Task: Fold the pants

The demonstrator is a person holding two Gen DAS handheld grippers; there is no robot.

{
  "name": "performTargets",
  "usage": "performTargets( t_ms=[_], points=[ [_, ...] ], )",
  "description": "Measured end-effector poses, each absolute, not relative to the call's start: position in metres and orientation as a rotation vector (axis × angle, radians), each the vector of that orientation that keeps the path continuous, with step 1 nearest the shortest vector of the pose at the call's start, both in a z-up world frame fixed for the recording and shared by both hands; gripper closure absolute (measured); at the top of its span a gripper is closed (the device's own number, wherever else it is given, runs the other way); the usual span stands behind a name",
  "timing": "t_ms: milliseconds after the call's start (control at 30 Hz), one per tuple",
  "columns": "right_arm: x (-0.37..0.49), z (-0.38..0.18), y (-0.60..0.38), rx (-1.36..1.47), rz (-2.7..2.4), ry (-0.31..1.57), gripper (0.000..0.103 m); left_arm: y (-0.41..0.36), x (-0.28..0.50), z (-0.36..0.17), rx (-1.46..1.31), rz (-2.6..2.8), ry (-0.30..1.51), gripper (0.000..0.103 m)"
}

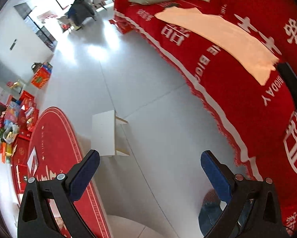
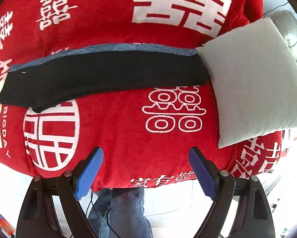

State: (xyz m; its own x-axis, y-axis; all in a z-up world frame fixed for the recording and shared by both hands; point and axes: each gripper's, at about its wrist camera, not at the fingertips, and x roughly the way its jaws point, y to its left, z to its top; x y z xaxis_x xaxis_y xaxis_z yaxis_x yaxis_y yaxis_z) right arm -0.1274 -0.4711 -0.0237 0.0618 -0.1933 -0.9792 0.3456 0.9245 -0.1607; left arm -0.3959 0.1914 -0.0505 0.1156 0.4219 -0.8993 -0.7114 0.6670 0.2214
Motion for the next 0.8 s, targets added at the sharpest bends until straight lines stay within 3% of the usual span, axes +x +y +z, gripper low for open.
performTargets(
  t_ms=[400,567,800],
  points=[
    [-0.123,-0.021,-0.448,0.102,-0.37,1.449,0.013,0.243,-0.454,-0.022,-0.327,1.039,1.109,0.0],
    [-0.13,-0.027,-0.452,0.136,-0.353,1.455,0.013,0.212,-0.408,-0.029,-0.289,0.91,1.132,0.0],
    [-0.145,-0.048,-0.495,0.26,-0.379,1.485,0.013,0.101,-0.29,-0.035,-0.16,0.566,1.169,0.0]
  ],
)
